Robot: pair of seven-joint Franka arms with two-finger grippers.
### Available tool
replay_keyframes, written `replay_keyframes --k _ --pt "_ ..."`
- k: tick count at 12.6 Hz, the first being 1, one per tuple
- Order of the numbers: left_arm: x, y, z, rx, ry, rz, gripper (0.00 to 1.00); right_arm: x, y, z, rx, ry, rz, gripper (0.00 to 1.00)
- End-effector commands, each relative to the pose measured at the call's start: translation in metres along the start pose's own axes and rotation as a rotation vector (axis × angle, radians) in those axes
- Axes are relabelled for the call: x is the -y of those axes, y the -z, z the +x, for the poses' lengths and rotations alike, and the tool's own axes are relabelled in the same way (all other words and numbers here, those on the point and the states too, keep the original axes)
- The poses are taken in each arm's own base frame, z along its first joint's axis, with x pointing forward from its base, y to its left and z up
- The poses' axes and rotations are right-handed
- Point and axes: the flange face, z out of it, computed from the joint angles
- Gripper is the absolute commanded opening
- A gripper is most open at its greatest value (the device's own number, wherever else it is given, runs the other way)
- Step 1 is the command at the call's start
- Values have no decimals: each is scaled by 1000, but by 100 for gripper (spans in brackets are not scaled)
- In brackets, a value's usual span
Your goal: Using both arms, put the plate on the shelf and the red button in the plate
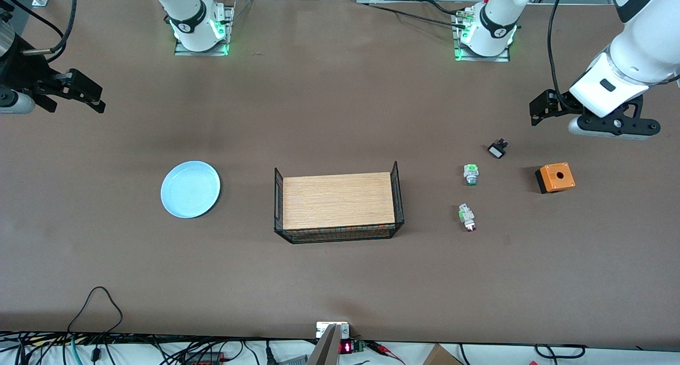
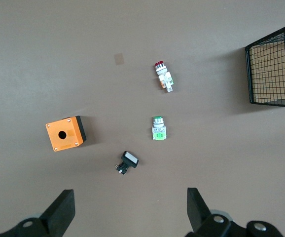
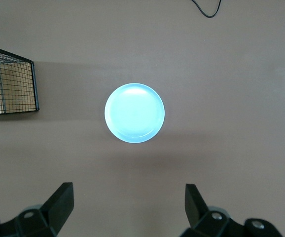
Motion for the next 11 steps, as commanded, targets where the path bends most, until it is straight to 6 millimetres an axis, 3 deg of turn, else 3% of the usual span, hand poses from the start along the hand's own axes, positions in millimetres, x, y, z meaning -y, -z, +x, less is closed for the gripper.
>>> replay_keyframes --k 1,2,4,9,11 --pt "-3 6 4 2 -16 -9 100 1 5 1 8 -2 -15 100" --pt "-2 5 4 4 -16 -9 100 2 4 1 10 4 -14 100" --pt "-2 5 5 4 -16 -9 100 18 -38 13 94 31 -18 100" --pt "-3 6 5 4 -16 -10 100 110 -123 4 257 276 -52 100" --pt "-2 7 5 2 -16 -9 100 136 -155 0 257 389 -55 100"
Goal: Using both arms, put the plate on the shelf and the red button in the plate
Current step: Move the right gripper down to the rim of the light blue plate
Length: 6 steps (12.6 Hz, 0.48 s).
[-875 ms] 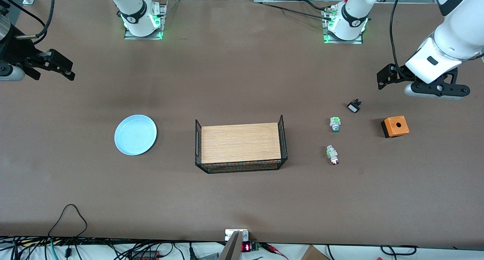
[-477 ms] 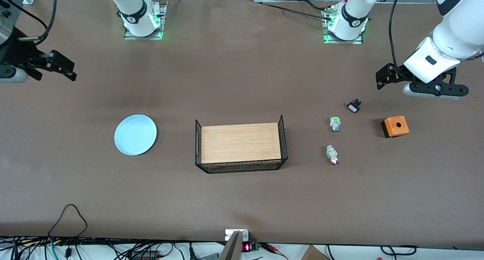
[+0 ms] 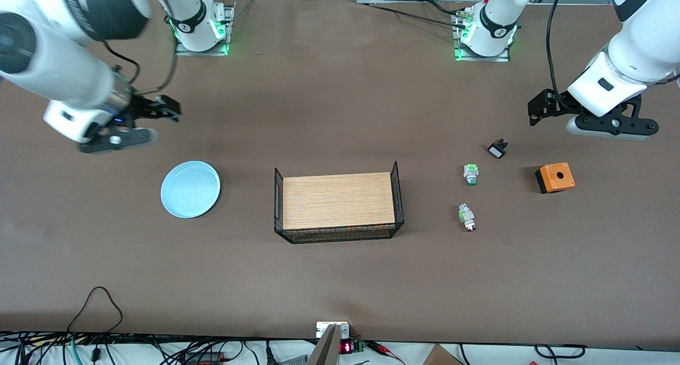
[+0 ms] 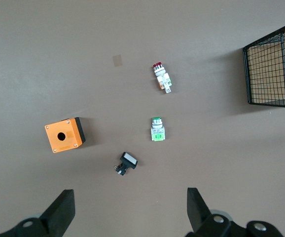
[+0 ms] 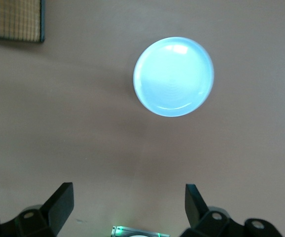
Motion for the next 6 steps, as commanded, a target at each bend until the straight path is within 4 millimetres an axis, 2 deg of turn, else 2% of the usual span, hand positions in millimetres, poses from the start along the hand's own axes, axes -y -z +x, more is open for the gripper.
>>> replay_keyframes --k 1,4,6 --pt "-1 6 4 5 -12 -9 100 17 -36 11 -12 137 -23 100" --pt "0 6 4 5 -11 -9 100 5 -89 29 -80 311 -49 100" --pt "-2 6 4 5 -12 -9 100 5 -131 42 -106 394 -66 100"
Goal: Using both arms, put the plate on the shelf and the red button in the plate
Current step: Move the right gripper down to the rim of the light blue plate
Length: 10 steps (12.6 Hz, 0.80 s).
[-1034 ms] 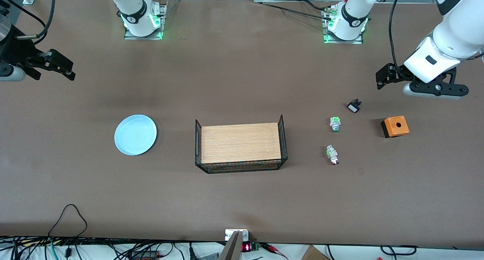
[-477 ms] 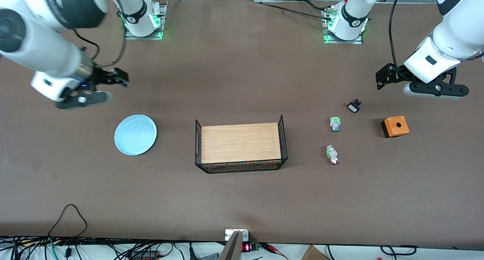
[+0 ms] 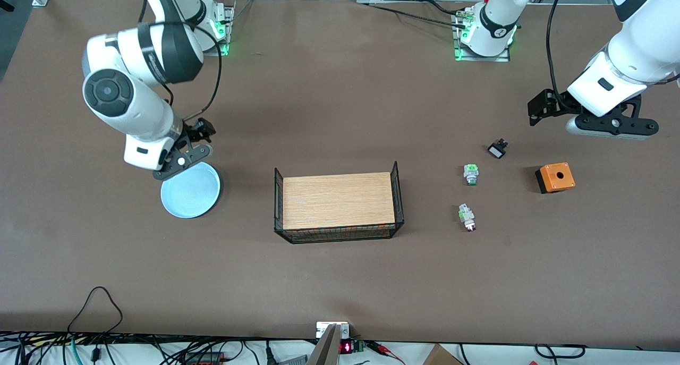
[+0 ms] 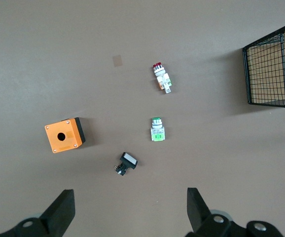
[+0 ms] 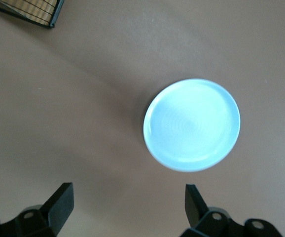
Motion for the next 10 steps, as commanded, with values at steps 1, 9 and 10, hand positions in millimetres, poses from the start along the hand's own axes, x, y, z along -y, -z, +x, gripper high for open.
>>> replay_keyframes --k 1,9,10 --pt "-2 6 4 5 -11 -9 100 -3 -51 3 -26 107 -26 100" --pt "-2 6 4 5 -13 -9 100 0 -199 -30 -82 181 -77 100" --pt "-2 6 4 5 -13 -9 100 0 -204 -31 -91 180 -82 100"
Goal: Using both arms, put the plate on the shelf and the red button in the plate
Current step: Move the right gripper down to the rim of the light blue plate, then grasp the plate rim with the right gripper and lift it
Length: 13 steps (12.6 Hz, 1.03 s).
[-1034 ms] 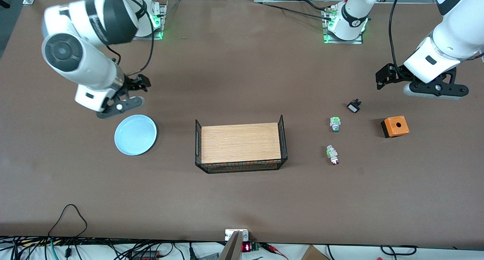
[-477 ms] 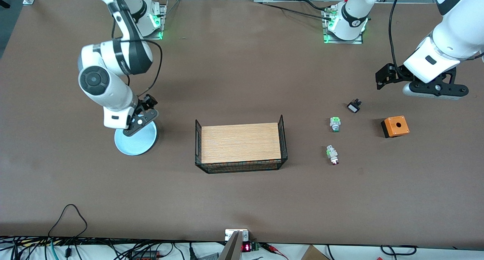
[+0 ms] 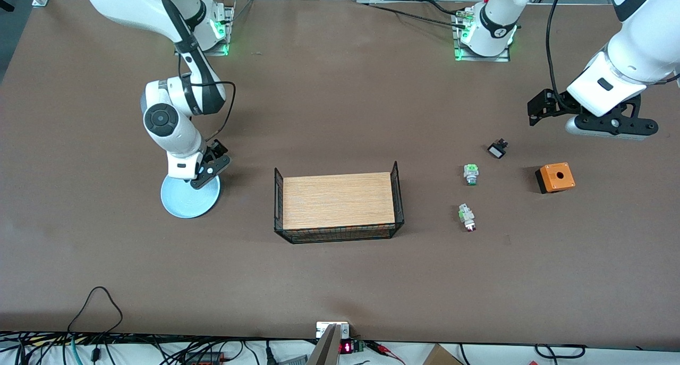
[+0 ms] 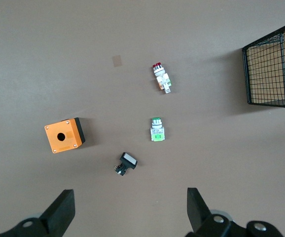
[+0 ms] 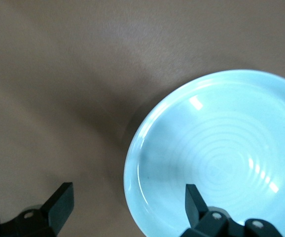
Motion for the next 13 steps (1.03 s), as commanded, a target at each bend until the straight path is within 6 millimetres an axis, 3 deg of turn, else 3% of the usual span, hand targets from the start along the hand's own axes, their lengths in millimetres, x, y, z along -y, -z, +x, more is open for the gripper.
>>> replay_keyframes --k 1,2,4,8,10,13 --pt "-1 6 4 5 -12 -9 100 2 -9 -5 -24 21 -18 95" --pt "-1 6 4 5 -12 -9 100 3 -11 -6 -29 23 -21 82" --pt "-1 6 4 5 -12 -10 100 5 -12 -5 -28 43 -21 41" --pt "0 6 4 5 -12 -10 100 5 -12 -4 -29 69 -22 0" --pt "0 6 4 5 -12 -10 100 5 -9 -2 -35 95 -26 0" --pt "-1 6 4 4 -12 -10 100 1 11 2 -69 93 -40 0"
